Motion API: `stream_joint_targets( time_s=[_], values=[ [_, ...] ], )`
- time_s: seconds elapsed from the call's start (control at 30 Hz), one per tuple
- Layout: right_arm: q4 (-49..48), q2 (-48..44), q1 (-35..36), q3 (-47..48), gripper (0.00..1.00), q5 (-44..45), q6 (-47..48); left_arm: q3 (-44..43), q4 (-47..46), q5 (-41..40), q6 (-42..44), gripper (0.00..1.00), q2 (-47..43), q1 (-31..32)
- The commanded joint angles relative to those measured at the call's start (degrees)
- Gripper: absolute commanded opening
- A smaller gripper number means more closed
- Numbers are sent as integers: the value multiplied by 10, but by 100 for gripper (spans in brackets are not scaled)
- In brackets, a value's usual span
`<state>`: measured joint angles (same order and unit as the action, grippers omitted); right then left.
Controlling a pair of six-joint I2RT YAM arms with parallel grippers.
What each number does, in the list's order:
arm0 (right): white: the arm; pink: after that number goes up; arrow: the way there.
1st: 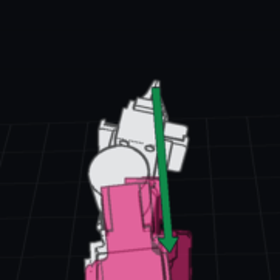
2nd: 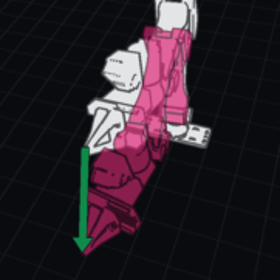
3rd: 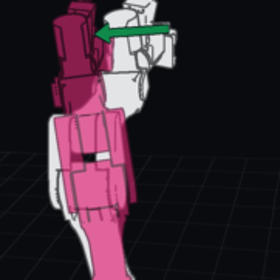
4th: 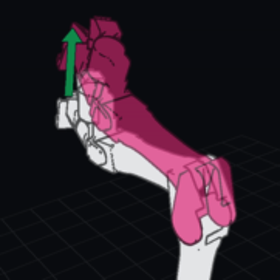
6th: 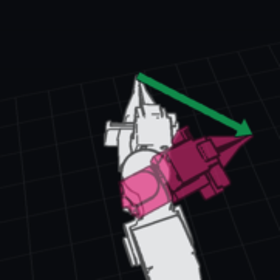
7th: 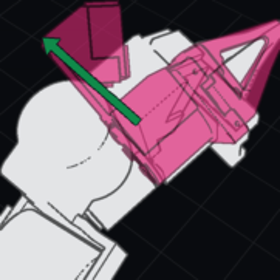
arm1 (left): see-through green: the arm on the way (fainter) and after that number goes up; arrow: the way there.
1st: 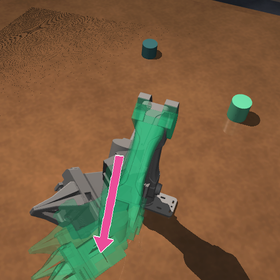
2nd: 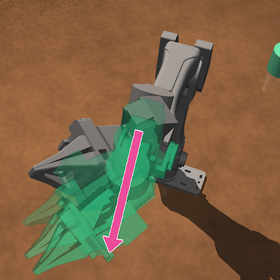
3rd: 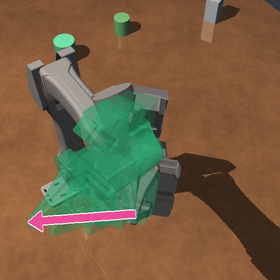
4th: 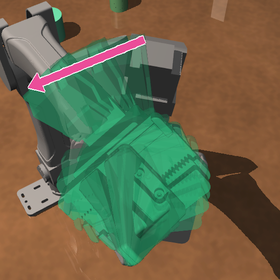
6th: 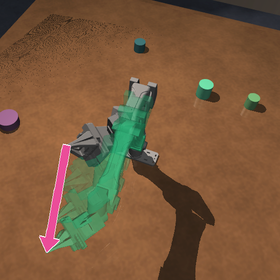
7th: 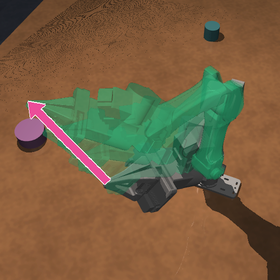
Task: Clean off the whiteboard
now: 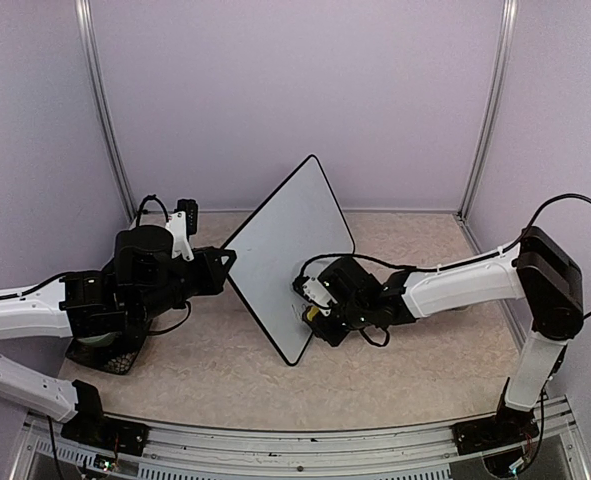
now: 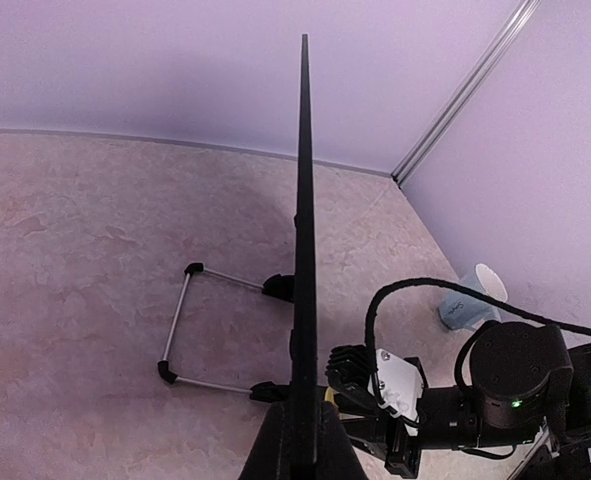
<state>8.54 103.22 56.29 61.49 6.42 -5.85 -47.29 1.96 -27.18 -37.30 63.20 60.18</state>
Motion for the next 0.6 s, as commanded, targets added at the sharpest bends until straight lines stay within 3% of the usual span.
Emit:
stream_joint_targets(
  time_s=[0.0,0.57],
  values=[
    [-18,10,0,-15,0,-18,-7,2,-16,22,-24,0,0,4],
    [-17,-31,5,113,0,-22,33,5,-16,21,-27,0,-1,3]
  ],
)
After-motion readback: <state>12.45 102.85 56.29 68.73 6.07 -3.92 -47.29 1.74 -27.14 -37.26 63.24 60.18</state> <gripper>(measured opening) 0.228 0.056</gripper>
